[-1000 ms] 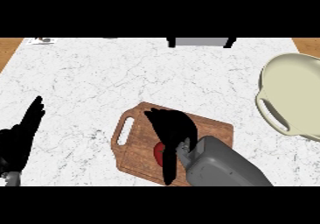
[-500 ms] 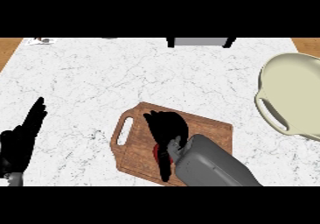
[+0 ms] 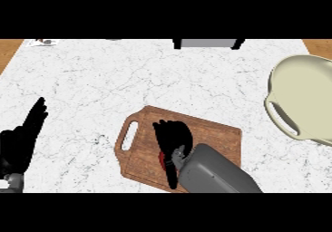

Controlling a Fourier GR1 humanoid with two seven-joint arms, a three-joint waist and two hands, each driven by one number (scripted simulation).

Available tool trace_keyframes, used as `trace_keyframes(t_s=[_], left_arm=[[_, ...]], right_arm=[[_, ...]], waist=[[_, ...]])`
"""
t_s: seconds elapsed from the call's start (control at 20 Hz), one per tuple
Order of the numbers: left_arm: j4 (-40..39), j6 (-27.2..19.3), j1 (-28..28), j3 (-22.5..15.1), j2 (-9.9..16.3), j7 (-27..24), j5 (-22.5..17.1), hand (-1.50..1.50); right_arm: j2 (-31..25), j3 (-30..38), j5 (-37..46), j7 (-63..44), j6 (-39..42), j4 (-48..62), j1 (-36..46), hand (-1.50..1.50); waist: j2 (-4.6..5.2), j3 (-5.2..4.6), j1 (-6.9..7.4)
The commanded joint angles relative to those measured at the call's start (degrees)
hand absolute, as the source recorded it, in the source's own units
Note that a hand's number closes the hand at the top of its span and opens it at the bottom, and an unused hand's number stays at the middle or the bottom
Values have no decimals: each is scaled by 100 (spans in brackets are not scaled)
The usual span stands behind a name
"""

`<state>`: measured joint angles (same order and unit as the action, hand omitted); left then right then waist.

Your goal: Pick the tomato from the cutting board and place it in the pot

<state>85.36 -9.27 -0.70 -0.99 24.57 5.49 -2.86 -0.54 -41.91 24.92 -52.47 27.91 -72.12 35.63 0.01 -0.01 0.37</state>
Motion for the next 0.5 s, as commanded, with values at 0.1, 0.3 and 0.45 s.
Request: trace_keyframes(t_s=[0.1,0.3,0.45], left_arm=[[377,-19,87,63,-182,531,240,0],[-126,326,167,395,-135,-26,168,0],[188,238,-40,187,-342,182,335,0]], right_arm=[[51,7,284,-197,104,-81,-287,-150],[52,233,104,47,255,255,-109,-150],[52,-208,305,815,12,668,-35,150]], waist=[[-5,2,-14],[2,0,-15],[4,1,16]])
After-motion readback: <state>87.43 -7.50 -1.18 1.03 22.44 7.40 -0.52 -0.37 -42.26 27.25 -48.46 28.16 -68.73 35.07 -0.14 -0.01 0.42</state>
